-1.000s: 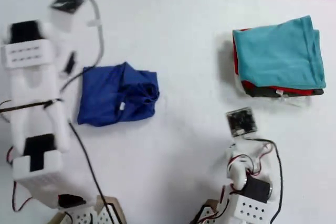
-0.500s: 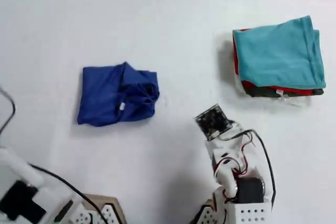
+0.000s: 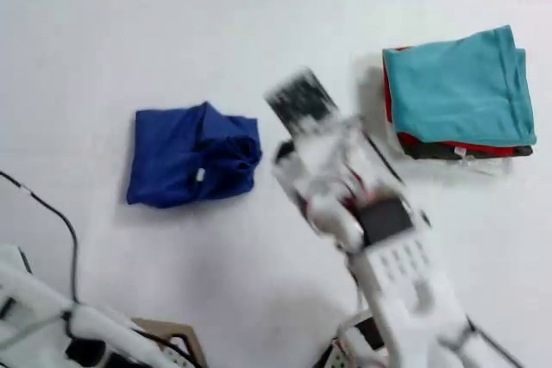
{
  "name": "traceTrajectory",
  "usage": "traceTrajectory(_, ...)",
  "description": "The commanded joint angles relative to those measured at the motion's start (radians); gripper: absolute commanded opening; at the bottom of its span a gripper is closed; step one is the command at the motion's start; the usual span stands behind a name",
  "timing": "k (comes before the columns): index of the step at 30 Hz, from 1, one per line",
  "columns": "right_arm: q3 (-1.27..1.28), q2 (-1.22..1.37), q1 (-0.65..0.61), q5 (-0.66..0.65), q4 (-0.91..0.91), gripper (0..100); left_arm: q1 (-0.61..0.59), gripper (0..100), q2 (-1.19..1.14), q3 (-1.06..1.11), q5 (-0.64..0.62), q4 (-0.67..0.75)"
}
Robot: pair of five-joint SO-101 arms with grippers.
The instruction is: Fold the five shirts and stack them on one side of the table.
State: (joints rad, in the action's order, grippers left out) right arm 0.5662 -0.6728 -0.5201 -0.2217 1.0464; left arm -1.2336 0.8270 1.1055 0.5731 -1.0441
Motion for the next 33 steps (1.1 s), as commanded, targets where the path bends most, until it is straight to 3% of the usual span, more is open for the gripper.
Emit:
traceTrajectory(1, -0.190, 0.245, -0.022, 0.037, -0.053, 2.1, 0.018, 3, 0.169, 0.183, -0.012, 0.069)
traceTrajectory(6, -0.450, 0.599, -0.041, -0.012, -0.130, 2.1, 0.092, 3, 0.351, 0.378, -0.012, 0.068)
traceTrajectory(19, -1.519, 1.563, -0.193, -0.040, 0.260, 2.1, 0.109, 3, 0.726, 0.493, -0.017, -0.055)
traceTrajectory(28, -2.013, 1.890, -0.220, -0.046, 0.476, 2.1, 0.109, 3, 0.905, 0.538, -0.018, -0.138)
traceTrajectory(33, -2.102, 1.971, -0.117, -0.048, 0.518, 2.1, 0.109, 3, 0.948, 0.549, -0.020, -0.157)
